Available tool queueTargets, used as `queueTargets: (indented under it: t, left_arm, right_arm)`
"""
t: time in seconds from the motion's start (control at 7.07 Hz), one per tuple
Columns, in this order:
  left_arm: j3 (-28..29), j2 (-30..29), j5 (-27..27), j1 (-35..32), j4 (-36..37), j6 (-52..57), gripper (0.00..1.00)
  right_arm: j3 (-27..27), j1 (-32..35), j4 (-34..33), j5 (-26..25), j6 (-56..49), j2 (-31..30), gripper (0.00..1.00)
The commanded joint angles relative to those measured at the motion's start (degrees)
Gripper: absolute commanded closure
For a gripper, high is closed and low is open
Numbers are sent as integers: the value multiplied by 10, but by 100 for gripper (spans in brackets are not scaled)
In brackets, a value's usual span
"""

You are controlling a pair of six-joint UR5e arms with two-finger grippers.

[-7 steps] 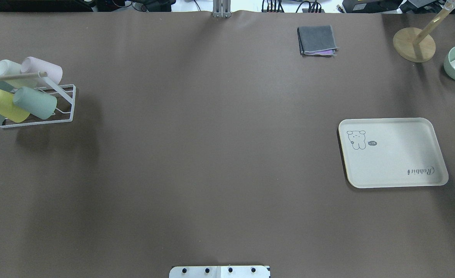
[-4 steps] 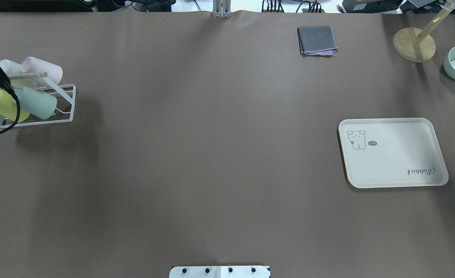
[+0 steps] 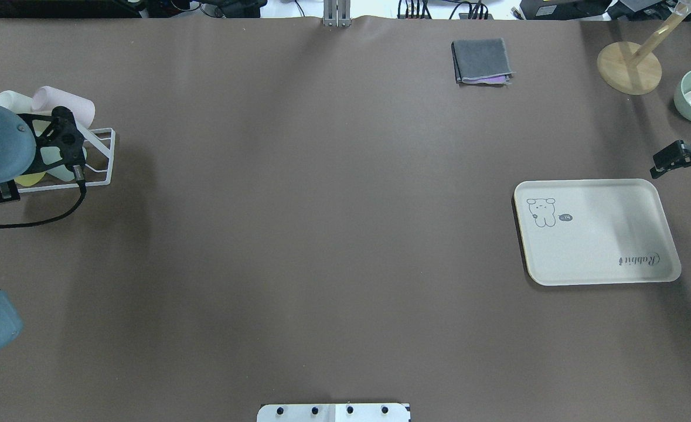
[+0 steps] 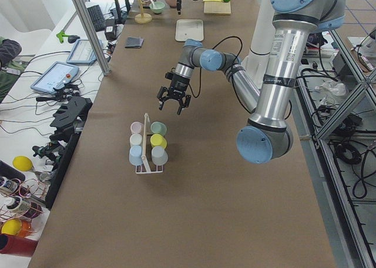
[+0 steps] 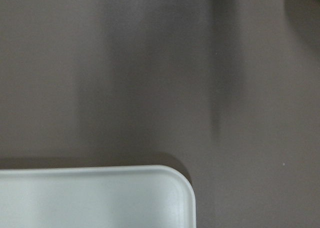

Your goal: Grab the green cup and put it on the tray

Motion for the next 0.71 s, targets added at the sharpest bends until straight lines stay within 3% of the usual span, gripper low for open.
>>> queueTargets:
  t: [0.0, 0.28, 0.57]
  left_arm:
    - [50, -30, 80, 23, -1, 96, 2]
    - [81, -43, 147, 47, -4, 117, 2]
    - [135, -59, 164, 76, -4, 117, 2]
  right_arm:
    - [-12, -13, 35, 8, 11, -15, 0]
    - [-18, -26, 79, 50, 6, -45, 0]
    - [-17, -32, 107, 50, 6, -66, 2]
